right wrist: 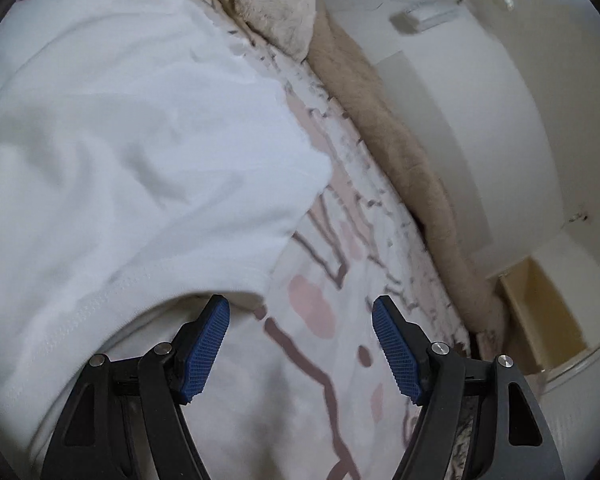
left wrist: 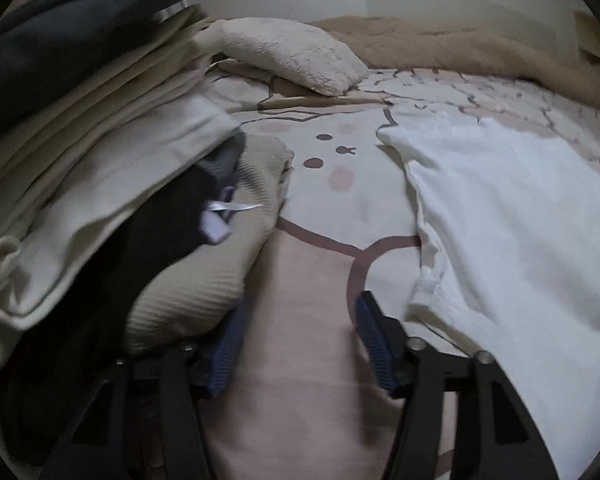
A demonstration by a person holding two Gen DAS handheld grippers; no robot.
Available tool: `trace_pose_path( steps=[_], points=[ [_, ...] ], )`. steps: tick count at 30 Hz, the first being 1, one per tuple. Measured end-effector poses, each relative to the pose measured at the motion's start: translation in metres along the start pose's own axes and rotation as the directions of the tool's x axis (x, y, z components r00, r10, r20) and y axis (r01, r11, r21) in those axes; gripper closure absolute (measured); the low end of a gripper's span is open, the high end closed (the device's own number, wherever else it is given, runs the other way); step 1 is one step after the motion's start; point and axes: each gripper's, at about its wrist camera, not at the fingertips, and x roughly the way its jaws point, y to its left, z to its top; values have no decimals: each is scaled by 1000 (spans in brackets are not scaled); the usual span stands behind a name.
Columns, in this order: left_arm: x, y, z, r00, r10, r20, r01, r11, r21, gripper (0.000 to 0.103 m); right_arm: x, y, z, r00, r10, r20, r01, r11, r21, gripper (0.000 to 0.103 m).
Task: Fold clothes
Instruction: 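Move both tools over the flattened T-shirt toward its edge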
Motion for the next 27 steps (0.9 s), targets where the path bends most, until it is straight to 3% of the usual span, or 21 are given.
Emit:
trace_pose_path(
  steps=[3,5,11,13,16,19,27],
  points=[
    [-15,-11,-2,991,-125,54,120,989,86,49,-1,-4,2,999,-47,21,47,999,12,26],
    [-21,-30,-6,985,-162,56,147,967,207,48,2,-5,4,998,-51,25,51,999,3,22],
    [-18,-63,-16,991,-134,21,113,901,418,47,8,2,14,989,-119,85,123,992,-38,22],
    [-14,-67,-14,993,-117,8,101,888,448,43,13,9,15,987,-129,94,135,988,-70,22],
    [-7,-65,-3,994,-111,-4,102,892,441,40,20,14,17,988,-128,89,136,987,-89,22],
    [-10,-57,16,989,-146,9,131,912,389,40,30,5,16,987,-157,33,158,987,-27,22],
    [36,-82,26,997,20,-71,17,874,485,38,37,-4,6,975,-215,-50,217,976,29,21]
  ],
)
